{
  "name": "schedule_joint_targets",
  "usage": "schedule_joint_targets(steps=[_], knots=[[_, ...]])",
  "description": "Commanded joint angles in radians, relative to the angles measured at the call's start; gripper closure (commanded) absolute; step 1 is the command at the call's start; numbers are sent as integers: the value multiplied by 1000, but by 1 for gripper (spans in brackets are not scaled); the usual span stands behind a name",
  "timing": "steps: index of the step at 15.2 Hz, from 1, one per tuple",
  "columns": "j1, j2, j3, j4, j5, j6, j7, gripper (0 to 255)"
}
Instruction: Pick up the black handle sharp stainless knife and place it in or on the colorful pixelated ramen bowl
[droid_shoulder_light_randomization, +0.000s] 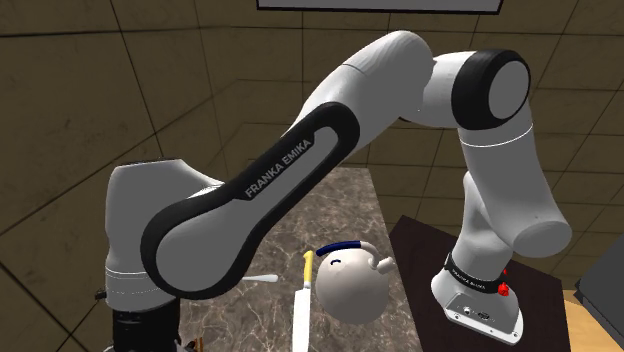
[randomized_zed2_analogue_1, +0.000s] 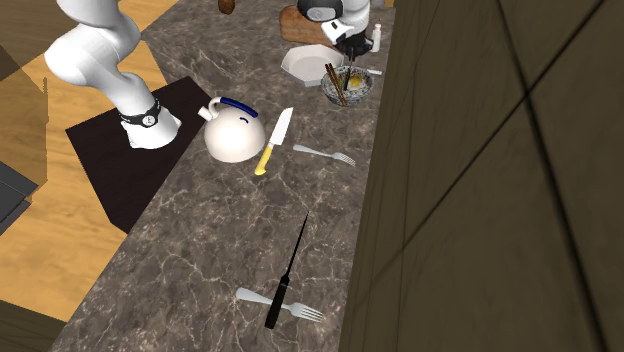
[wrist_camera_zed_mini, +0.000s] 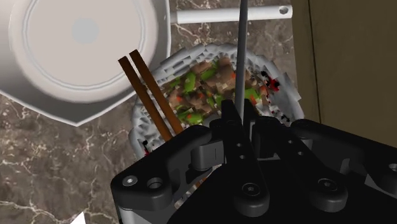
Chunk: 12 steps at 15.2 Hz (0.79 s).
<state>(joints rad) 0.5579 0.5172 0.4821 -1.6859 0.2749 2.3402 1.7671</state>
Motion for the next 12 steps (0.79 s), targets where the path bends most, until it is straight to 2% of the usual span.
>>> schedule_joint_targets(steps=[1,9,10,12], knots=[[4,21,-3,-8,-2,27,-9,255],[4,21,-3,-8,-2,27,-9,255],[4,21,-3,-8,-2,27,-9,0],[4,21,-3,-8,-2,27,-9,0]])
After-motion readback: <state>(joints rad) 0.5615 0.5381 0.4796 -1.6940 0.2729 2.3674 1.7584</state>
